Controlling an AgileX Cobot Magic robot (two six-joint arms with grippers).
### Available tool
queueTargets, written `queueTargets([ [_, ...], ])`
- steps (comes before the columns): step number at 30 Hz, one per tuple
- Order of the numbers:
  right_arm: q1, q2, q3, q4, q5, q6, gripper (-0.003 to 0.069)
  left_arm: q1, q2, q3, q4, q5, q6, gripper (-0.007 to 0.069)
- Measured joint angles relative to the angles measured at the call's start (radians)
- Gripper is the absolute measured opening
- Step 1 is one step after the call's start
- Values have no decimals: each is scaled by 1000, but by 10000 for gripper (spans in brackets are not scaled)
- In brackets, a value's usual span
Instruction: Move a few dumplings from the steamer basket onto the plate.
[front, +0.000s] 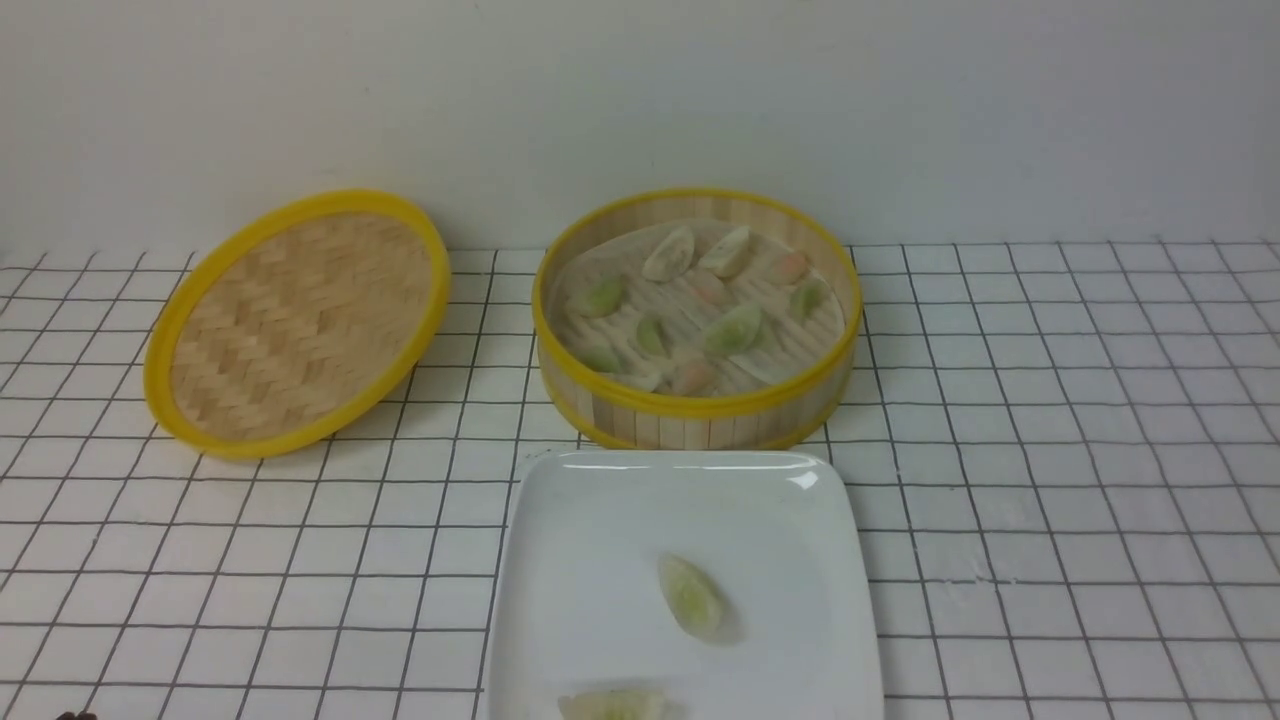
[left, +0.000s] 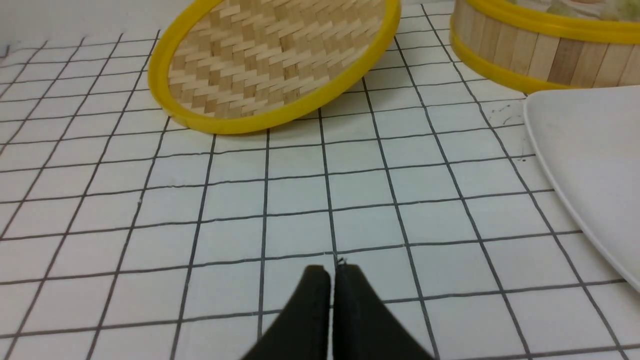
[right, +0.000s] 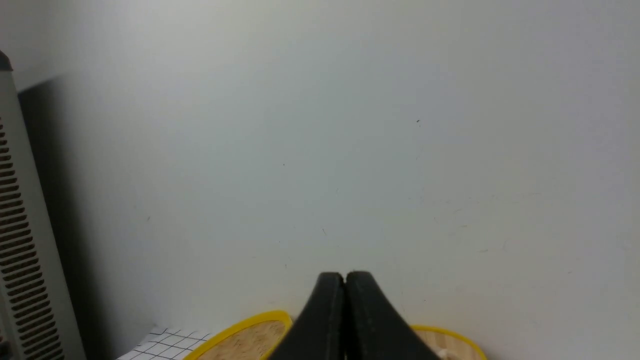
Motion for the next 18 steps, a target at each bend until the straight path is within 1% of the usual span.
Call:
queueTargets([
  [17,0,0,0,1,-1,-14,-14,0,0,0,0,0,0,-6],
  [18,0,0,0,19,-2,-28,-14,0,0,0,0,0,0,-6],
])
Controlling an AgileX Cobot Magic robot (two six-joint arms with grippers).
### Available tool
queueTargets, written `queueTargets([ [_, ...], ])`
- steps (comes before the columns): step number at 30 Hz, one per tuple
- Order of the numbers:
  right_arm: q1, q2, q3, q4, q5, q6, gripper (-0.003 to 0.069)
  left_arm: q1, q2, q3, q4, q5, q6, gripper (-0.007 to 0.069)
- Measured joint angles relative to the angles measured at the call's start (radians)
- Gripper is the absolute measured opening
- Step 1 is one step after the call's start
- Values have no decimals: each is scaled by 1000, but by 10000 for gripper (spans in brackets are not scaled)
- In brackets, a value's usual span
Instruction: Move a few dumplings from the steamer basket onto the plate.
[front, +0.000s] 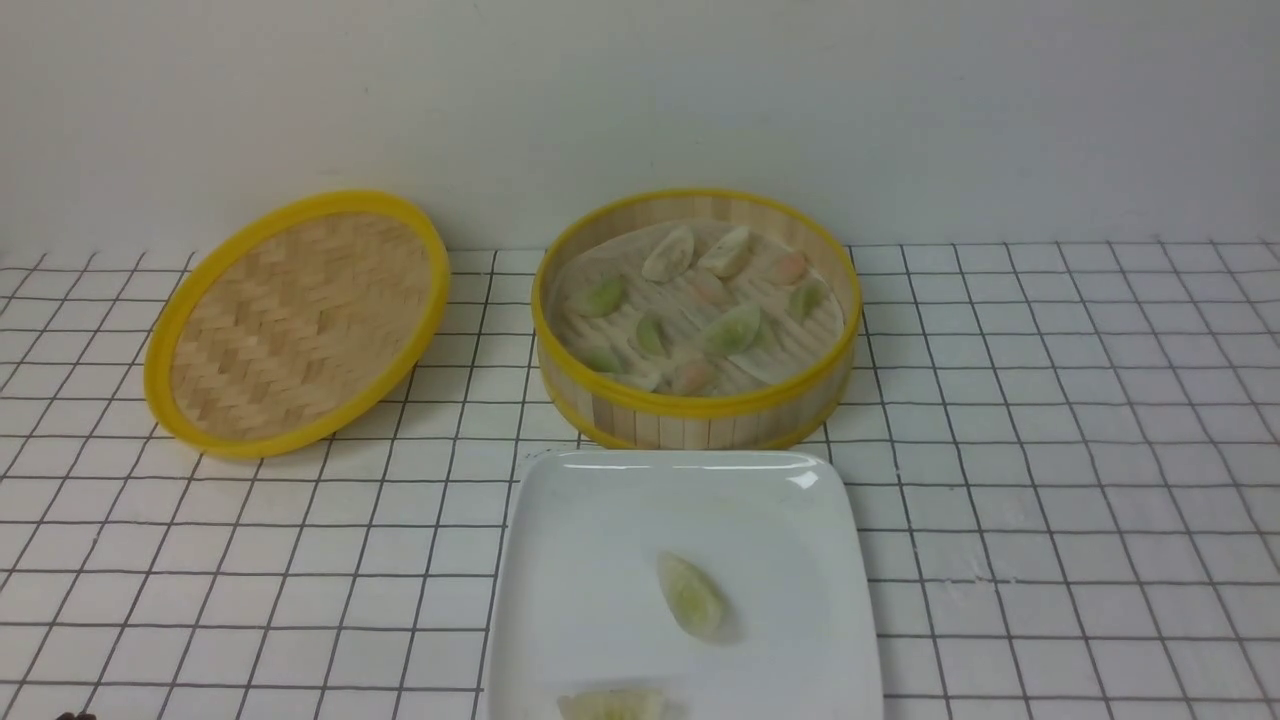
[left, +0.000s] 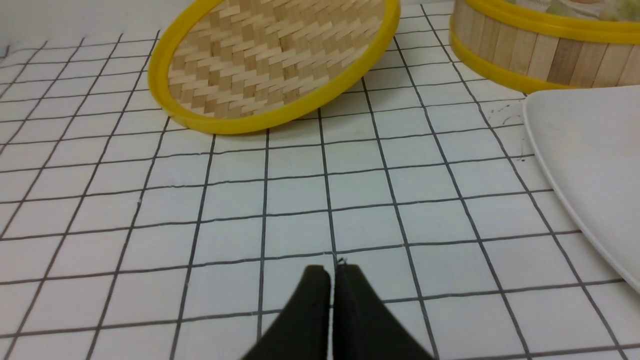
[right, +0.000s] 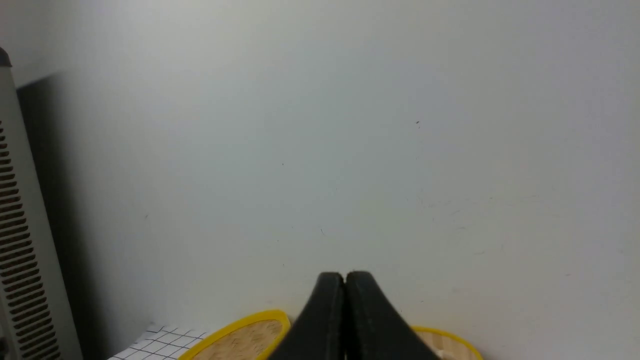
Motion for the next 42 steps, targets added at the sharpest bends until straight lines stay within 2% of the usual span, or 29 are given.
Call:
queueTargets([
  [4,0,0,3,178,-5,-149,-14,0,0,0,0,0,0,-6],
  [6,0,0,26,348,-35,-355,-14,0,0,0,0,0,0,-6],
  [7,0,0,28,358,-38,-367,-14,0,0,0,0,0,0,-6],
  [11,0,0,77,532,-84,-532,-14,0,0,0,0,0,0,-6],
  [16,-24,0,147,551,-92,-561,-14,0,0,0,0,0,0,-6],
  [19,-156,0,218,551,-92,-562,-14,0,0,0,0,0,0,-6],
  [20,-167,0,223,551,-92,-562,-14,0,0,0,0,0,0,-6],
  [21,-259,0,268,551,-92,-562,-14,0,0,0,0,0,0,-6],
  [22,-283,0,280,551,-92,-562,-14,0,0,0,0,0,0,-6],
  [23,-393,0,343,551,-91,-562,-14,0,0,0,0,0,0,-6],
  [24,-404,0,349,551,-91,-562,-14,0,0,0,0,0,0,-6],
  [28,-560,0,444,551,-49,-561,-14,0,0,0,0,0,0,-6],
  [32,-601,1,444,551,-9,-561,-14,0,0,0,0,0,0,-6],
  [42,-601,1,442,551,-2,-559,-14,0,0,1,0,0,0,-6],
])
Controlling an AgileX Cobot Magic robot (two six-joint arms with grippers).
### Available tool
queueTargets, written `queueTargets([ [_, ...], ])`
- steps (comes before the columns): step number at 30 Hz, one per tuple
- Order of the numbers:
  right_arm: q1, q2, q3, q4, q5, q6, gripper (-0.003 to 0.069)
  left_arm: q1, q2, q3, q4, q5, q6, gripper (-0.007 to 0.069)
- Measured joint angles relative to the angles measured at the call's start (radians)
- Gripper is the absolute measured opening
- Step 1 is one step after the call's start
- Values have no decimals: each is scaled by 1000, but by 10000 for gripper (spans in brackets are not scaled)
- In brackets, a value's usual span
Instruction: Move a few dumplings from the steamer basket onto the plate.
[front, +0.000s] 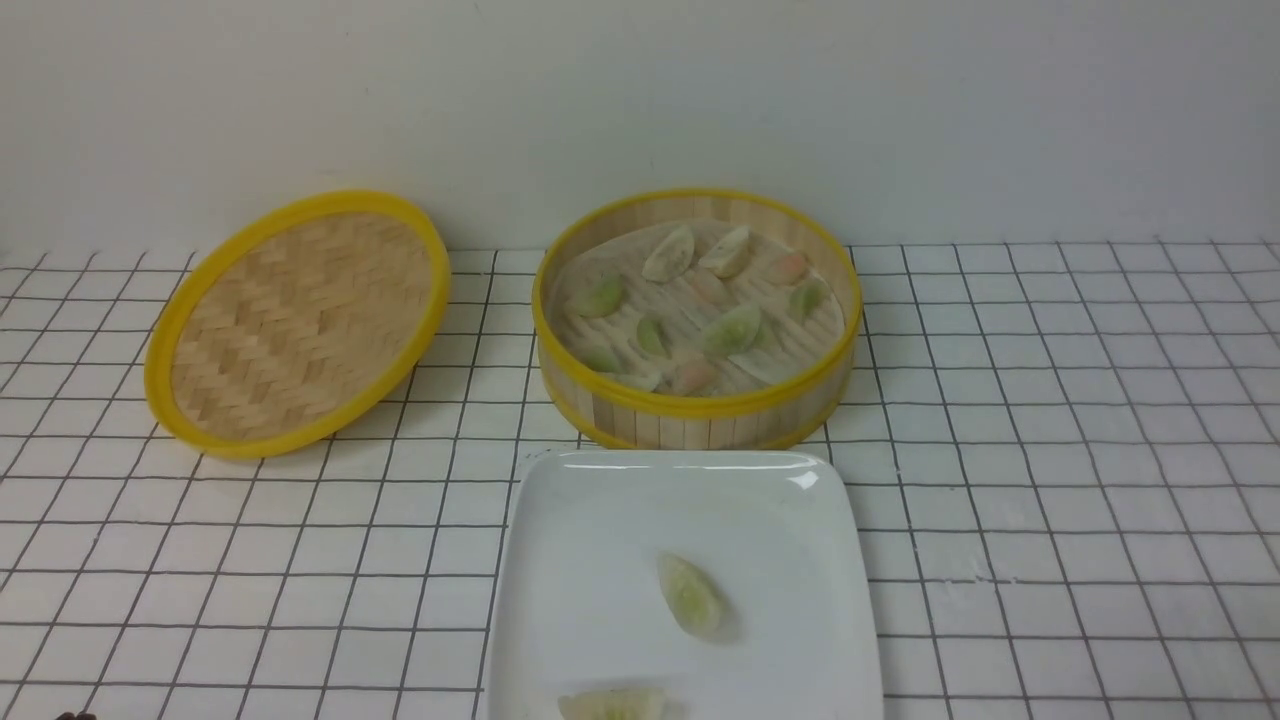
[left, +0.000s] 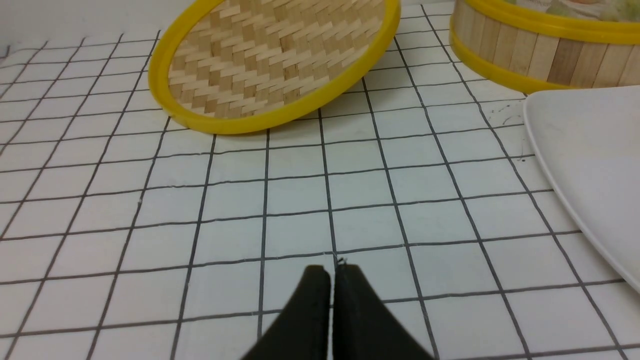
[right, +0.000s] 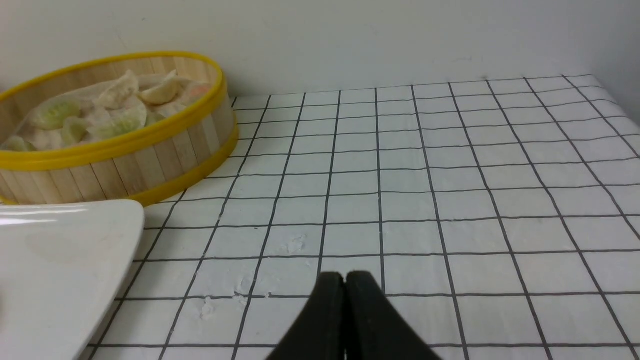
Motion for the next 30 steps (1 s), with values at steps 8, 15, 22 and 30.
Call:
queueTargets([
  [8,0,0,0,0,1,7,-14,0,0,0,0,0,0,-6],
  [15,0,0,0,0,1,8,-14,0,0,0,0,0,0,-6],
  [22,0,0,0,0,1,9,-14,0,0,0,0,0,0,-6],
  [30,0,0,0,0,1,10,-14,0,0,0,0,0,0,-6],
])
